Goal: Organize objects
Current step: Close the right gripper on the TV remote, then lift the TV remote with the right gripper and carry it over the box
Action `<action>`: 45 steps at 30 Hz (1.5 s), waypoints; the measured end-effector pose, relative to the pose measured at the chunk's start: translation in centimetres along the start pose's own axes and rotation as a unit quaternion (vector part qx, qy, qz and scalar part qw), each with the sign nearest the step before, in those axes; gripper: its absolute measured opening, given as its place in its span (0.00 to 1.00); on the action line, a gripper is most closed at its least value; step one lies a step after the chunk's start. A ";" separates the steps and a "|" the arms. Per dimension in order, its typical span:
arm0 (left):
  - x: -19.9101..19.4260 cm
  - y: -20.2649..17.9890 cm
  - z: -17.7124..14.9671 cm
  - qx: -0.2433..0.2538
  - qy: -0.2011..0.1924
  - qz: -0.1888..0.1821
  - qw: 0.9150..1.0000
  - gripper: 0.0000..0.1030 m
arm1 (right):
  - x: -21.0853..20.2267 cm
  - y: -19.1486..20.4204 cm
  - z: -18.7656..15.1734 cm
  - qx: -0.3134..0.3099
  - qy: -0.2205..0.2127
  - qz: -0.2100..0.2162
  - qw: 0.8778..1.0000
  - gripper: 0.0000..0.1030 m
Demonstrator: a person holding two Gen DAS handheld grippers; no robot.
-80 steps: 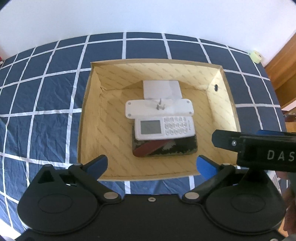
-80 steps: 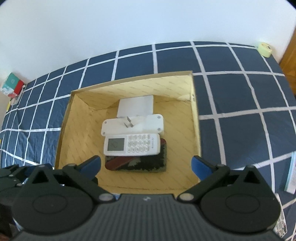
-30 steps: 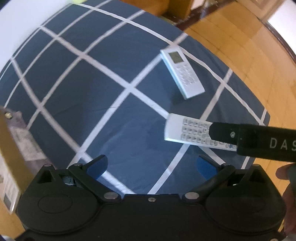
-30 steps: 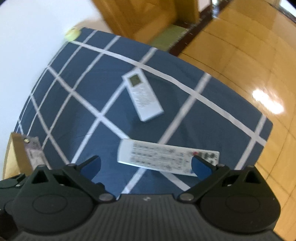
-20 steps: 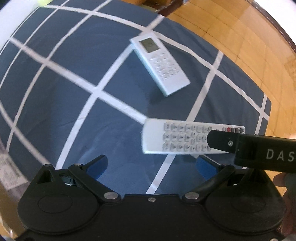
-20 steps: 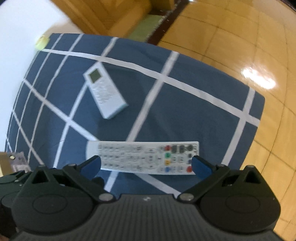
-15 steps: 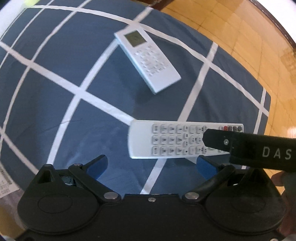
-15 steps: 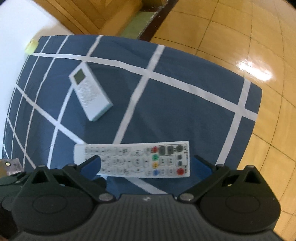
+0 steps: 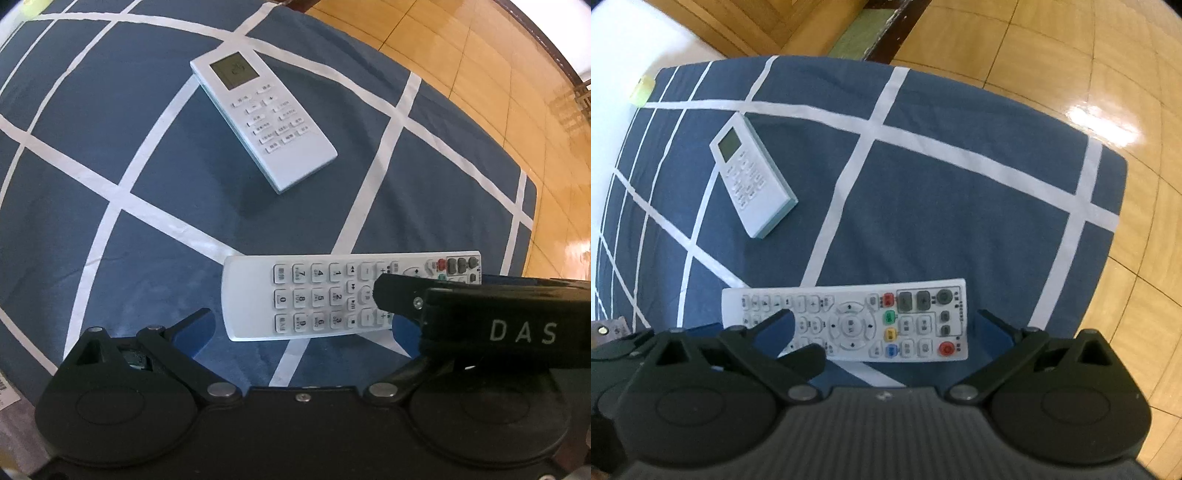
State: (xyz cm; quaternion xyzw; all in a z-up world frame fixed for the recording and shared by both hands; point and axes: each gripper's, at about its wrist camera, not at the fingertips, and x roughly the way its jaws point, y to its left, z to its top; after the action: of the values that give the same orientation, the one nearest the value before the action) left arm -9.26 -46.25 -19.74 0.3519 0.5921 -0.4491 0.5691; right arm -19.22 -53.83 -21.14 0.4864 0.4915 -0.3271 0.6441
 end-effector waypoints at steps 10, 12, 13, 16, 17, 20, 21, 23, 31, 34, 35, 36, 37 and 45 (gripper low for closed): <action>0.3 1.1 0.0 -0.012 0.003 -0.012 1.000 0.99 | 0.4 0.6 0.2 -0.027 -0.002 -0.018 0.999 0.95; 0.3 1.4 0.0 -0.017 0.004 -0.019 1.000 0.96 | 0.6 0.8 0.4 -0.029 -0.002 -0.021 0.999 0.95; 0.2 1.6 0.0 -0.019 0.004 -0.023 1.000 0.95 | 0.5 0.9 0.4 -0.030 -0.002 -0.022 0.999 0.95; 0.2 1.8 -0.1 -0.022 0.004 -0.026 0.999 0.94 | 0.5 0.9 0.5 -0.034 0.000 -0.023 0.999 0.95; 0.1 1.9 -0.1 -0.024 0.003 -0.026 0.999 0.93 | 0.5 0.9 0.5 -0.035 -0.001 -0.023 0.999 0.94; -0.2 1.9 0.0 -0.027 0.003 -0.023 0.999 0.93 | 0.4 1.0 0.5 -0.039 0.002 -0.022 0.999 0.94; -0.3 1.9 -0.1 -0.028 0.002 -0.022 0.999 0.93 | 0.3 1.1 0.4 -0.039 0.001 -0.020 0.999 0.94; -0.7 1.7 -0.5 -0.029 -0.002 -0.020 0.999 0.93 | 0.1 1.3 0.5 -0.042 0.000 -0.018 0.999 0.94; -3.2 2.6 -0.4 -0.051 -0.029 -0.008 0.998 0.93 | -2.1 4.0 0.9 -0.074 -0.014 -0.005 0.997 0.94; -5.3 4.1 -0.9 -0.066 -0.043 -0.002 0.997 0.93 | -2.8 5.9 0.8 -0.093 -0.020 0.001 0.995 0.94; -5.8 4.4 -1.1 -0.072 -0.048 -0.001 0.996 0.93 | -3.1 6.6 0.8 -0.101 -0.022 0.003 0.995 0.94; -6.5 4.9 -1.3 -0.080 -0.053 0.001 0.995 0.93 | -3.5 7.0 0.6 -0.107 -0.023 0.005 0.994 0.94; -6.8 5.1 -1.6 -0.087 -0.058 0.003 0.995 0.93 | -3.9 7.8 0.5 -0.117 -0.026 0.008 0.993 0.94; -11.4 9.2 -4.8 -0.155 -0.098 0.019 0.983 0.93 | -5.7 14.3 -0.9 -0.192 -0.032 0.025 0.981 0.94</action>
State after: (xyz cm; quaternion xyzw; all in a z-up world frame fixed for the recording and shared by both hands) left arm -1.21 -37.50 -9.94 0.2246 0.5891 -0.3731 0.6807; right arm -8.35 -48.77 -11.42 0.3546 0.5119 -0.2261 0.7491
